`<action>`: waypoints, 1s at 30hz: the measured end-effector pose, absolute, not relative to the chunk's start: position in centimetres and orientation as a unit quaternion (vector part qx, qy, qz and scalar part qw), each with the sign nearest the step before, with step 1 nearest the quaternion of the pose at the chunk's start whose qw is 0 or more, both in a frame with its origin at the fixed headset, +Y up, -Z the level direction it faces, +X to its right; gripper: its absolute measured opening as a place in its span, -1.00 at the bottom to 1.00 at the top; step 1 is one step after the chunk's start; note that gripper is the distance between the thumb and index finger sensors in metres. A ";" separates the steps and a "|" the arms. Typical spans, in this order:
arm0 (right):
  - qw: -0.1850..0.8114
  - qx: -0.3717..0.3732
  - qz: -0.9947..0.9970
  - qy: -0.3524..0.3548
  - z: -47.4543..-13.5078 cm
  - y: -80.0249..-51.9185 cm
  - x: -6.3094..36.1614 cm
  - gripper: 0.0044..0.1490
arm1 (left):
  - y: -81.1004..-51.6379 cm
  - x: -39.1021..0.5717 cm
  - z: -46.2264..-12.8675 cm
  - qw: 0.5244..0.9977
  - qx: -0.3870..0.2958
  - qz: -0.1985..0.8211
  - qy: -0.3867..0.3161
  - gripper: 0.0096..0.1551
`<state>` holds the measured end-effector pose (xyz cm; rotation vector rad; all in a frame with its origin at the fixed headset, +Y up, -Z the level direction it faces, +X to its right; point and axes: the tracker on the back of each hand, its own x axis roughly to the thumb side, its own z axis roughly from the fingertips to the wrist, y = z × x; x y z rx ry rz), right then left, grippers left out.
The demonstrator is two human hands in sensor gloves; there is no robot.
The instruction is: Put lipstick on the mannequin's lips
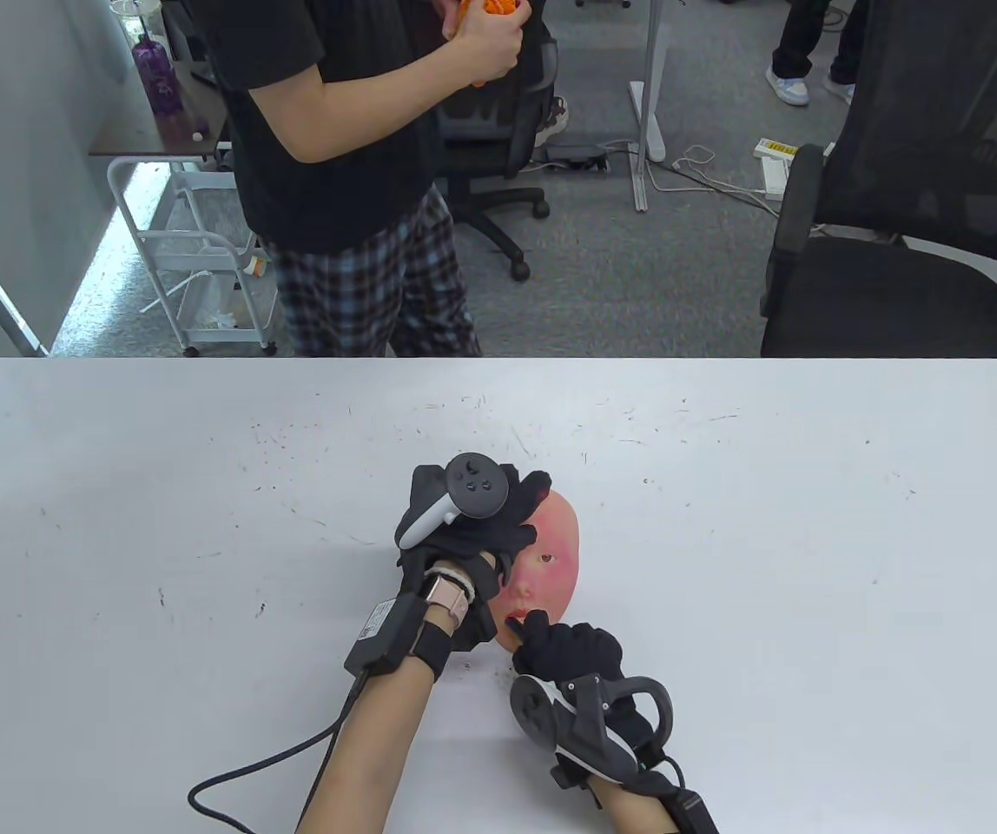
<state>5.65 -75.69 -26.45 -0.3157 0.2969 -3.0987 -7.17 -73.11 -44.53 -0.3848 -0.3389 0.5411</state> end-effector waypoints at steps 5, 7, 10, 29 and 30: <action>-0.038 -0.083 -0.991 0.102 -26.4 -75.7 6.8 -0.34 | -73.2 -7.2 -44.5 0.931 -0.187 0.265 -0.167 -0.15; -0.016 -0.082 -0.990 0.112 -26.2 -75.5 6.4 -0.34 | -73.1 -7.2 -44.5 0.931 -0.188 0.266 -0.166 -0.15; -0.009 -0.068 -0.991 0.118 -26.0 -75.2 6.4 -0.35 | -73.2 -7.2 -44.5 0.931 -0.187 0.265 -0.166 -0.15; -0.034 -0.046 -0.991 0.121 -25.9 -74.7 7.2 -0.35 | -73.3 -7.2 -44.5 0.930 -0.187 0.269 -0.166 -0.15; -0.027 -0.056 -0.992 0.111 -25.8 -74.7 7.0 -0.35 | -73.3 -7.2 -44.5 0.930 -0.187 0.270 -0.166 -0.15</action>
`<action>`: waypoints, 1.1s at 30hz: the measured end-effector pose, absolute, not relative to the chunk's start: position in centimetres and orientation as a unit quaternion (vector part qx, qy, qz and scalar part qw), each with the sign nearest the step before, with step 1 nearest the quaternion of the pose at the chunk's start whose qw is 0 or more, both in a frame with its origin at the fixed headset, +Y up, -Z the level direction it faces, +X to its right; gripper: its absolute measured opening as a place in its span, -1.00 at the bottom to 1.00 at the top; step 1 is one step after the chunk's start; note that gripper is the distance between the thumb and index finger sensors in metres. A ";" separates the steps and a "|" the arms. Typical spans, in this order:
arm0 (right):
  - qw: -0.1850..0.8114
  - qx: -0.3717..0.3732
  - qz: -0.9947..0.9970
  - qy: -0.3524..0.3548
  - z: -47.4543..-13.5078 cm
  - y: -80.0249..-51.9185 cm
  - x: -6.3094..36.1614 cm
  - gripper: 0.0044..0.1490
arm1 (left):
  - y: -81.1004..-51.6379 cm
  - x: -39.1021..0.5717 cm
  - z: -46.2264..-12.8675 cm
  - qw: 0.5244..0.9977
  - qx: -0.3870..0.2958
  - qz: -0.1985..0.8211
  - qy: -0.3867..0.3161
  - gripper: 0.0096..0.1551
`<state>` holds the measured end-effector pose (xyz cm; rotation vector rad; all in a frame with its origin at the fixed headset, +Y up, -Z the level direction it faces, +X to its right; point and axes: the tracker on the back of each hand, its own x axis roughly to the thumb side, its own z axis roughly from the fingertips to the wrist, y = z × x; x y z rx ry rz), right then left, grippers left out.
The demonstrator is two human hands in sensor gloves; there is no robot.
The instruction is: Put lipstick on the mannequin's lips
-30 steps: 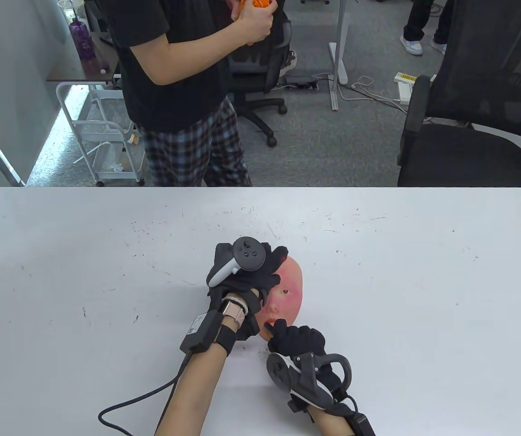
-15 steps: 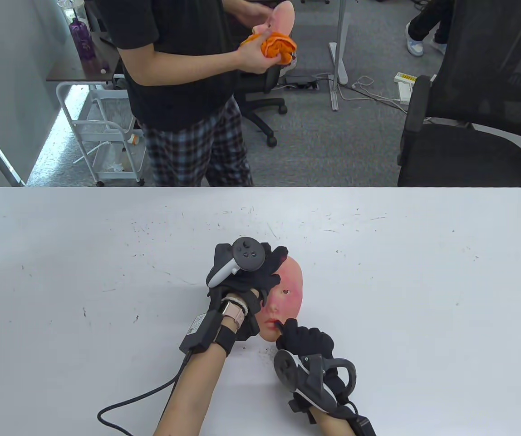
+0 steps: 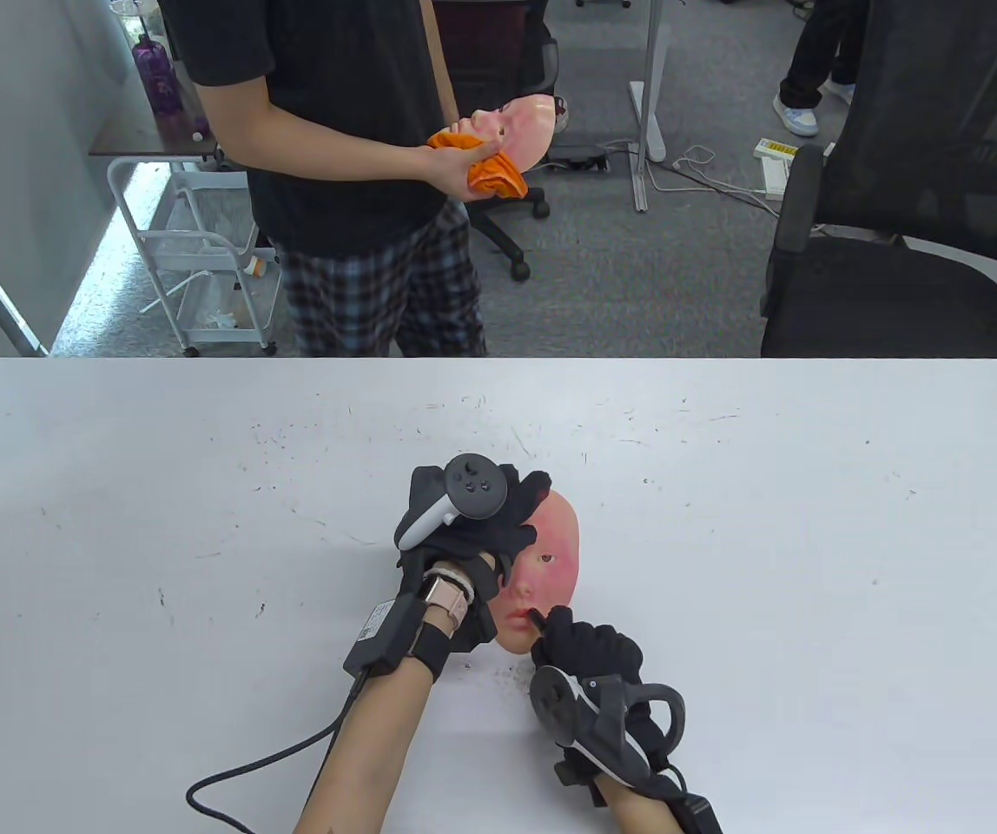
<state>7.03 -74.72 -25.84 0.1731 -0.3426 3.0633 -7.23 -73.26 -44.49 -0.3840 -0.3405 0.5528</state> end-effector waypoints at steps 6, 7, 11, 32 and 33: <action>0.030 0.066 0.992 -0.105 -25.9 -74.6 6.6 -0.34 | -73.3 -7.2 -44.5 0.930 -0.187 0.269 -0.166 -0.15; 0.035 0.062 0.992 -0.106 -25.9 -74.6 6.7 -0.35 | -73.3 -7.2 -44.5 0.930 -0.187 0.270 -0.166 -0.15; 0.027 0.030 0.994 -0.101 -25.9 -74.6 7.2 -0.34 | -73.3 -7.2 -44.5 0.930 -0.188 0.269 -0.166 -0.15; 0.028 0.051 0.991 -0.121 -25.7 -74.4 6.5 -0.34 | -73.4 -7.3 -44.5 0.928 -0.189 0.272 -0.169 -0.15; 0.028 0.048 0.991 -0.121 -25.8 -74.5 6.4 -0.34 | -73.4 -7.2 -44.5 0.928 -0.189 0.273 -0.169 -0.15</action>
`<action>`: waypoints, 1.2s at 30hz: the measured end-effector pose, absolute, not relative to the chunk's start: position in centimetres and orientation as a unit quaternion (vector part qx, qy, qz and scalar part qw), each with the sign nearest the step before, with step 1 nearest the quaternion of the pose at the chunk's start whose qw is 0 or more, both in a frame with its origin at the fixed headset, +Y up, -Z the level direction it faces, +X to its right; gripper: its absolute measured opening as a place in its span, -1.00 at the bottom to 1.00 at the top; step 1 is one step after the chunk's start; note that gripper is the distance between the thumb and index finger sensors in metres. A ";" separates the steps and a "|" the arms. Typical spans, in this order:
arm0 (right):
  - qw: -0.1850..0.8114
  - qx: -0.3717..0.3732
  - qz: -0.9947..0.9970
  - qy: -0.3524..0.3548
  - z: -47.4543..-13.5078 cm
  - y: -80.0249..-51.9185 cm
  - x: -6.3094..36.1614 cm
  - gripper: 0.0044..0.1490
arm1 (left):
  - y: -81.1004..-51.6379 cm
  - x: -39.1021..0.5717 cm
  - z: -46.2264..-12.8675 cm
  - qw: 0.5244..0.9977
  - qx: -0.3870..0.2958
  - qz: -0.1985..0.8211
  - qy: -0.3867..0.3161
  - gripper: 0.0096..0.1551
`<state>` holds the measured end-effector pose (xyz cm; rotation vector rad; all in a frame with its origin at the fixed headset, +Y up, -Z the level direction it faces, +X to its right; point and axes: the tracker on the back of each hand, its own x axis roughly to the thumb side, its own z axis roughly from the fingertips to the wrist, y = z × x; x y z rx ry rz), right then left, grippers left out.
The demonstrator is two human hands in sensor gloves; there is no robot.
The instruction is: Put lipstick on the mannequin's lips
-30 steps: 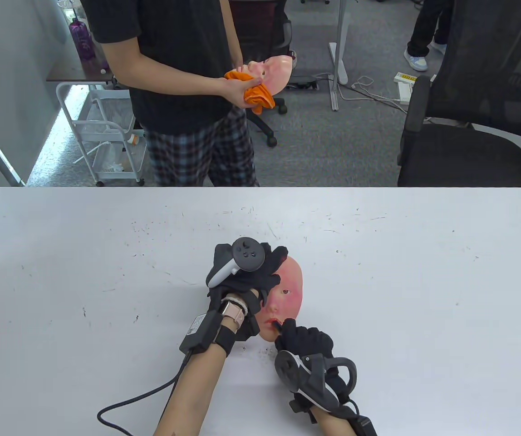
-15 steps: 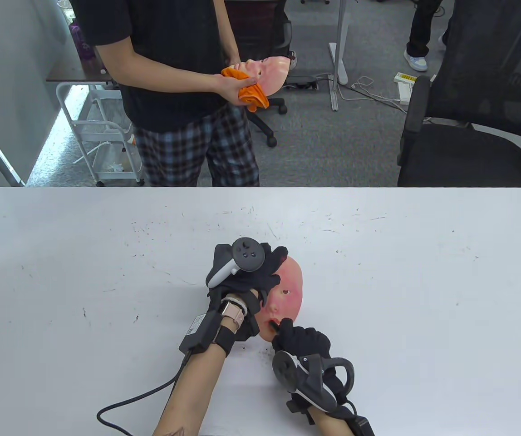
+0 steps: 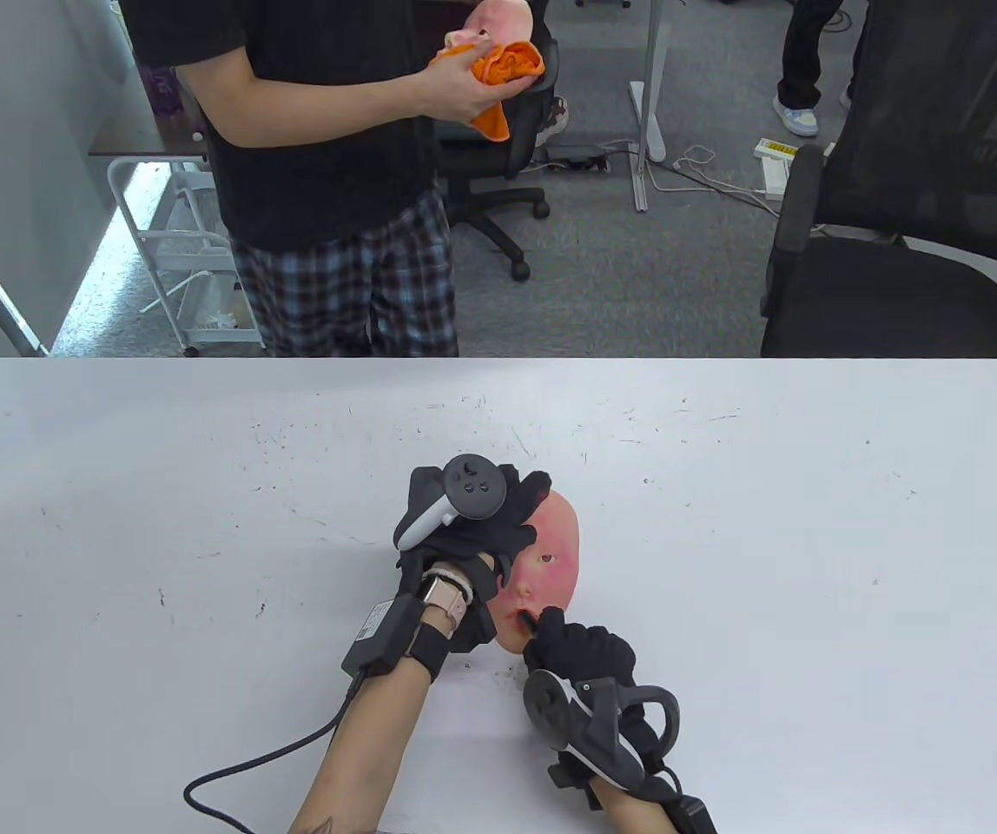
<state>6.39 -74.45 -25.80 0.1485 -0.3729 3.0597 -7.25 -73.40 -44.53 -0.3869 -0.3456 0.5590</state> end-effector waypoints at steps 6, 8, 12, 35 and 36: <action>0.029 0.027 0.990 -0.133 -26.1 -74.4 6.6 -0.34 | -73.4 -7.3 -44.5 0.928 -0.189 0.273 -0.168 -0.15; 0.027 0.029 0.990 -0.135 -26.0 -74.4 6.7 -0.34 | -73.4 -7.2 -44.5 0.928 -0.189 0.272 -0.168 -0.15; 0.028 0.062 0.989 -0.129 -25.8 -74.5 6.4 -0.34 | -73.4 -7.3 -44.5 0.928 -0.190 0.273 -0.169 -0.15; -0.001 0.062 0.987 -0.148 -25.9 -74.5 5.7 -0.34 | -73.4 -7.3 -44.6 0.928 -0.190 0.274 -0.167 -0.15; -0.004 0.068 0.988 -0.140 -26.0 -74.5 5.5 -0.34 | -73.4 -7.3 -44.6 0.928 -0.191 0.274 -0.167 -0.15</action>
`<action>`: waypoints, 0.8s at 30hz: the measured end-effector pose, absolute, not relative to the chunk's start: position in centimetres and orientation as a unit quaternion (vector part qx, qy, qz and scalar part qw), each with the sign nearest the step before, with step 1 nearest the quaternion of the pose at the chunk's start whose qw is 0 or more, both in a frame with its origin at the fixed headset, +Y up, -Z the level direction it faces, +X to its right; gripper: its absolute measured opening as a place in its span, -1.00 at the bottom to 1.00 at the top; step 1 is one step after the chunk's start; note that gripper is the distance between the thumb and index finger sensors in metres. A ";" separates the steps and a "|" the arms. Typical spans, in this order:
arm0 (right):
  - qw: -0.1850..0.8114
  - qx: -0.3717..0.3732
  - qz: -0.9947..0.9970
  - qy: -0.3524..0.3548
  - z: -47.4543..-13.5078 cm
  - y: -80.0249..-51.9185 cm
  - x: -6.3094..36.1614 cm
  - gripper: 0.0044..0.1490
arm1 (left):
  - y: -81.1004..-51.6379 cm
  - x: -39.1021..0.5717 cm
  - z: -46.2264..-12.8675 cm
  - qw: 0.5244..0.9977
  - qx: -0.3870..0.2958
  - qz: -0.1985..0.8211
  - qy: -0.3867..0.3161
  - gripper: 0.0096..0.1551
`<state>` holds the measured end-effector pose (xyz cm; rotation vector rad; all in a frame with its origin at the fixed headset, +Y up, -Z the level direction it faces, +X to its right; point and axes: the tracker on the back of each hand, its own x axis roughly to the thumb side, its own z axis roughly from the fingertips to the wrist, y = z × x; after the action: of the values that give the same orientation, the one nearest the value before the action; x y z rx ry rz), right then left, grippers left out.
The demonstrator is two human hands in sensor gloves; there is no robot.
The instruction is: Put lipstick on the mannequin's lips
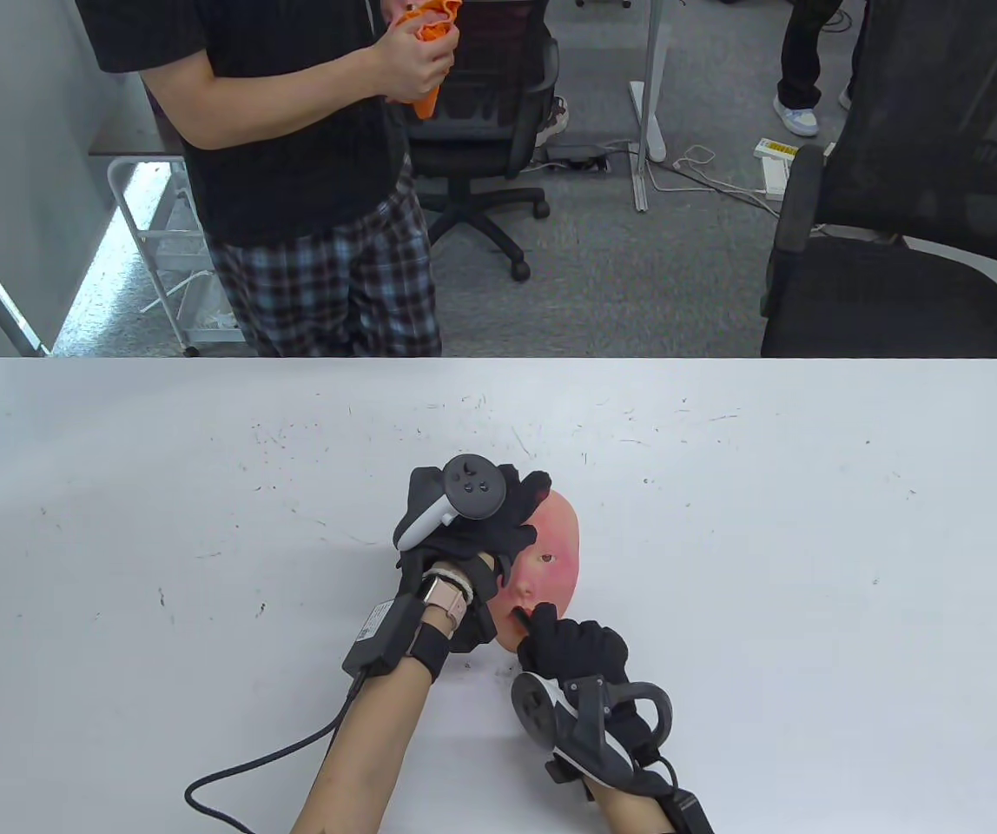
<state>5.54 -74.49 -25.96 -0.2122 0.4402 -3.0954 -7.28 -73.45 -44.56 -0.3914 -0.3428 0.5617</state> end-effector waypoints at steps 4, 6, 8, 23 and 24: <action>0.032 -0.086 -0.991 0.098 -26.4 -74.8 4.4 -0.35 | -73.5 -7.3 -44.5 0.928 -0.189 0.275 -0.167 -0.15; 0.028 -0.087 -0.992 0.090 -26.5 -74.8 4.4 -0.34 | -73.5 -7.3 -44.6 0.928 -0.190 0.275 -0.167 -0.15; 0.011 -0.080 -0.992 0.096 -26.5 -74.8 4.9 -0.34 | -73.5 -7.3 -44.6 0.928 -0.191 0.274 -0.167 -0.15; -0.063 -0.028 -0.993 0.097 -26.4 -75.0 7.8 -0.34 | -73.5 -7.3 -44.5 0.928 -0.191 0.275 -0.166 -0.15; -0.072 -0.036 -0.992 0.096 -26.4 -75.0 7.8 -0.34 | -73.5 -7.3 -44.5 0.928 -0.190 0.275 -0.166 -0.15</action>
<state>7.78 -75.00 -26.44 -0.1188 0.3172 -3.2686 -7.30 -73.50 -44.53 -0.3898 -0.3395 0.5640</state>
